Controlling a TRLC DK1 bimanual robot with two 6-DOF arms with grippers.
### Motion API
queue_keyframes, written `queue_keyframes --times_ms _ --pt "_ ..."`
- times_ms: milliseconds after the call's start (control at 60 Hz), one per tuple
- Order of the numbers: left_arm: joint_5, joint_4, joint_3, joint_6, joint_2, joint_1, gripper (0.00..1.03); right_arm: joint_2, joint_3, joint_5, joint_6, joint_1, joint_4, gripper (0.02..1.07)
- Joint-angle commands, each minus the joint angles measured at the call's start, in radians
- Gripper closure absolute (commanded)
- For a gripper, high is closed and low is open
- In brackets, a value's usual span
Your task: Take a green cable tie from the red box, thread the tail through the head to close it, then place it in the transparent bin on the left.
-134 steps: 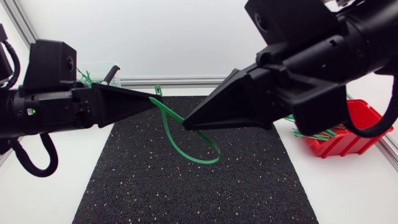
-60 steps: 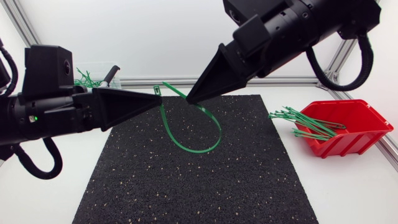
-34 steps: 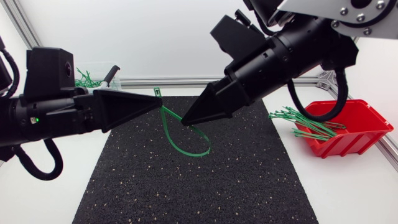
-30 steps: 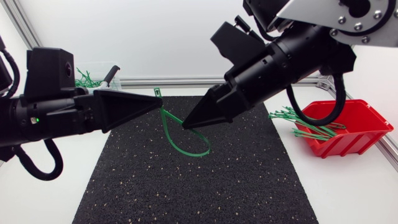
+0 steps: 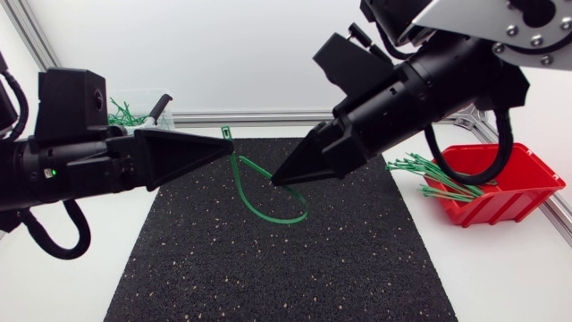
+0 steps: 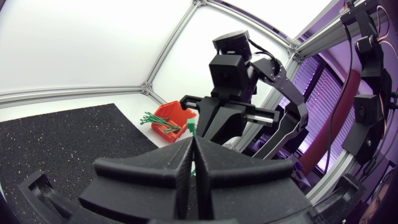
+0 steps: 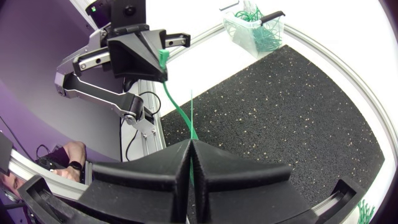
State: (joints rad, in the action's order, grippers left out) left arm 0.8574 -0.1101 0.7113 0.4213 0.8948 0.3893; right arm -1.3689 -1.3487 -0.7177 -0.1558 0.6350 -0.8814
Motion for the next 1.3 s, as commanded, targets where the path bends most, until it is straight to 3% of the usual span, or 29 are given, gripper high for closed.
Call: queue_keyframes --times_ms 0,117,217,333,417,517,567,650,667,783,850,917,1083,1100,1217,1283 --pt "0.0 -0.013 -0.029 -0.01 0.006 0.008 1.0 0.04 0.003 0.0 0.053 0.005 0.024 1.02" --pt "0.0 -0.013 -0.03 -0.009 0.006 0.005 1.0 0.073 0.046 0.224 0.09 0.084 0.087 1.01" --pt "0.0 -0.01 -0.03 -0.009 0.006 0.005 1.0 0.116 0.086 0.225 0.071 0.109 0.134 1.01" --pt "0.0 -0.01 -0.029 -0.009 0.007 0.006 1.0 0.12 0.062 0.231 0.076 0.111 0.094 1.02" --pt "0.0 -0.01 -0.029 -0.009 0.009 0.008 1.0 0.073 0.003 0.113 0.053 0.106 -0.028 1.02" --pt "0.0 -0.008 -0.03 -0.009 0.007 0.008 1.0 0.103 0.013 0.1 0.071 0.1 0.007 1.02" --pt "0.0 -0.008 -0.032 -0.009 0.007 0.008 1.0 0.116 0.013 0.155 0.082 0.1 0.01 1.02" --pt "0.0 -0.007 -0.032 -0.009 0.009 0.008 1.0 0.159 0.072 0.422 0.096 0.215 0.09 1.02" --pt "0.0 -0.007 -0.032 -0.009 0.007 0.008 1.0 0.163 0.082 0.434 0.099 0.233 0.101 1.02" --pt "0.0 -0.003 -0.03 -0.009 0.009 0.01 1.0 0.191 0.108 0.425 0.093 0.236 0.131 1.02" --pt "0.0 -0.005 -0.029 -0.009 0.015 0.013 1.0 0.163 0.062 0.354 0.085 0.203 0.042 1.02" --pt "0.0 -0.005 -0.027 -0.009 0.016 0.014 1.0 0.117 0.019 0.219 0.071 0.13 -0.041 1.02" --pt "0.0 -0.005 -0.029 -0.009 0.016 0.019 1.0 0.139 0.019 0.222 0.081 0.114 -0.014 1.02" --pt "0.0 -0.005 -0.03 -0.009 0.016 0.017 1.0 0.139 0.02 0.236 0.081 0.117 -0.014 1.02" --pt "0.0 -0.005 -0.03 -0.009 0.016 0.017 1.0 0.152 0.1 0.713 0.087 0.328 0.076 1.01" --pt "0.0 -0.003 -0.032 -0.009 0.016 0.017 1.0 0.137 0.106 0.782 0.088 0.345 0.073 1.01"
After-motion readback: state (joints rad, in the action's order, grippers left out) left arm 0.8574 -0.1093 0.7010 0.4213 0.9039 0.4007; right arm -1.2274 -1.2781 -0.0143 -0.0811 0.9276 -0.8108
